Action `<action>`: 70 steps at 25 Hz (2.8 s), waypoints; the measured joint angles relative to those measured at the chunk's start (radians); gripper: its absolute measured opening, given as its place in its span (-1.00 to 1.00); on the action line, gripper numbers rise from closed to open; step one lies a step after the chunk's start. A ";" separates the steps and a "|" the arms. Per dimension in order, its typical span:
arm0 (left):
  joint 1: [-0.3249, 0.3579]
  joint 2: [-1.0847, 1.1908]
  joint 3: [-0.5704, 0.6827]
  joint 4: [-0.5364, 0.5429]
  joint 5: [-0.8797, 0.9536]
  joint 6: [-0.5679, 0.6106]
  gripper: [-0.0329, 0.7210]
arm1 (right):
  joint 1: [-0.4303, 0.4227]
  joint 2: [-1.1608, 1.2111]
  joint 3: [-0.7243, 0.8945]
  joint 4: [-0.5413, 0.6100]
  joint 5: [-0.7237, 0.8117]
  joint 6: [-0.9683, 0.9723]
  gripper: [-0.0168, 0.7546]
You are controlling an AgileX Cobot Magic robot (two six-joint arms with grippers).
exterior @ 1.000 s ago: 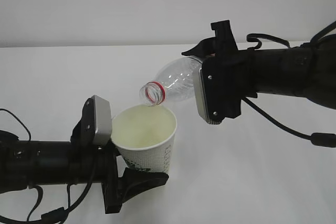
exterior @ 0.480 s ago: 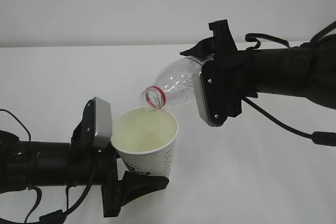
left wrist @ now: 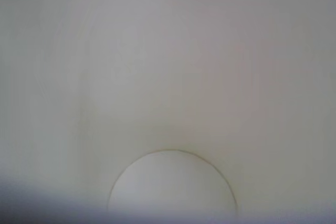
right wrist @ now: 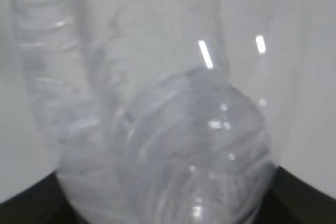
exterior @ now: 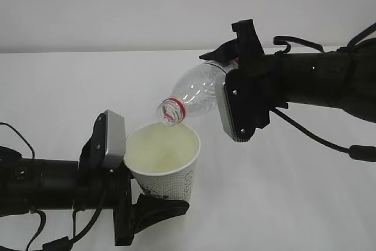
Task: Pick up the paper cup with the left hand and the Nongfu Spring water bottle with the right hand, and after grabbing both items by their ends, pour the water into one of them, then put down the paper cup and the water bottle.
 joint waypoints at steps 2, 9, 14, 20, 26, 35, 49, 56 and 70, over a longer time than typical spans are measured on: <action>0.000 0.000 0.000 0.002 0.000 0.000 0.48 | 0.000 0.000 0.000 0.001 -0.004 -0.006 0.36; 0.000 0.000 0.000 0.002 0.000 0.000 0.48 | 0.000 0.000 0.000 0.002 -0.013 -0.017 0.36; 0.000 0.000 0.000 0.002 0.000 0.000 0.48 | 0.000 0.000 0.000 0.034 -0.023 -0.033 0.36; 0.000 0.000 0.000 0.002 0.000 0.000 0.48 | 0.000 0.000 0.000 0.046 -0.027 -0.046 0.36; 0.000 0.000 0.000 -0.004 0.000 0.000 0.47 | 0.000 0.000 0.000 0.046 -0.029 -0.046 0.36; 0.000 0.000 0.000 -0.043 0.000 0.047 0.47 | 0.000 0.000 0.000 0.046 -0.040 -0.046 0.36; 0.000 0.000 0.000 -0.057 0.013 0.091 0.46 | 0.000 0.000 0.000 0.047 -0.048 -0.066 0.36; 0.000 0.000 0.000 -0.057 0.015 0.091 0.46 | 0.000 0.000 0.000 0.053 -0.048 -0.068 0.36; 0.000 0.000 0.000 -0.058 0.015 0.091 0.46 | 0.000 0.000 0.000 0.053 -0.048 -0.088 0.36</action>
